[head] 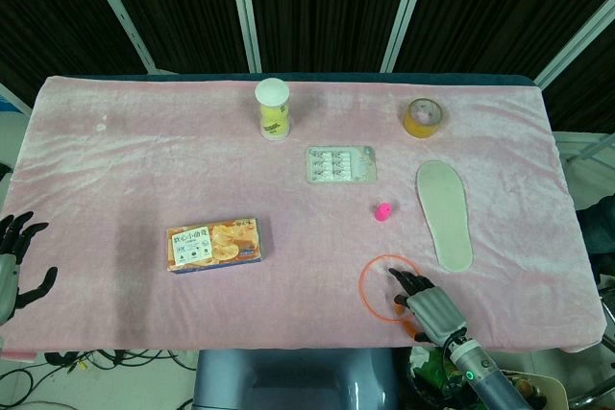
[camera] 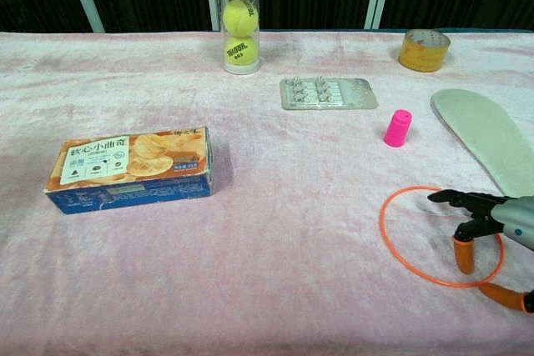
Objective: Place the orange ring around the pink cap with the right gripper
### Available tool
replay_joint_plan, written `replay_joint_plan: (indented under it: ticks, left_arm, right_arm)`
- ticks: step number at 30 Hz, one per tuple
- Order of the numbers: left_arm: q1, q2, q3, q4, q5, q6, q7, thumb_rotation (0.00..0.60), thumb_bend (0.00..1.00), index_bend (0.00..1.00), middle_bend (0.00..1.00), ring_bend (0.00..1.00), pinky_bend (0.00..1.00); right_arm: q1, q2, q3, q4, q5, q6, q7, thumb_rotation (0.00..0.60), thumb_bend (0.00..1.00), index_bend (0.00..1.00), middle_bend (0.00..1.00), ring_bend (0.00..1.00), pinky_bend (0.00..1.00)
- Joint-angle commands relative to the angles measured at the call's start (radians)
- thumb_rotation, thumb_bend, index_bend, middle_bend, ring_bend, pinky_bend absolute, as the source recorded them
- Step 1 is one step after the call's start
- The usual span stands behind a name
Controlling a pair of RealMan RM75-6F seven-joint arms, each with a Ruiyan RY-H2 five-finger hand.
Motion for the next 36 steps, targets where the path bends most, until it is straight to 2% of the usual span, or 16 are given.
replay_joint_plan:
  ticks: [1, 36]
  left_arm:
    - [0.0, 0.0, 0.0, 0.0, 0.0, 0.0, 0.0, 0.6, 0.33, 0.19, 0.07, 0.0, 0.0]
    - [0.001, -0.001, -0.001, 0.001, 0.0, 0.002, 0.0, 0.6, 0.33, 0.19, 0.07, 0.0, 0.0]
  right_arm:
    - [-0.001, 0.001, -0.002, -0.003, -0.002, 0.001, 0.0, 0.6, 0.3, 0.51, 0.0, 0.07, 0.16]
    - [0.003, -0.006, 0.0, 0.006, 0.008, -0.011, 0.004, 0.6, 0.32, 0.52, 0.0, 0.07, 0.16]
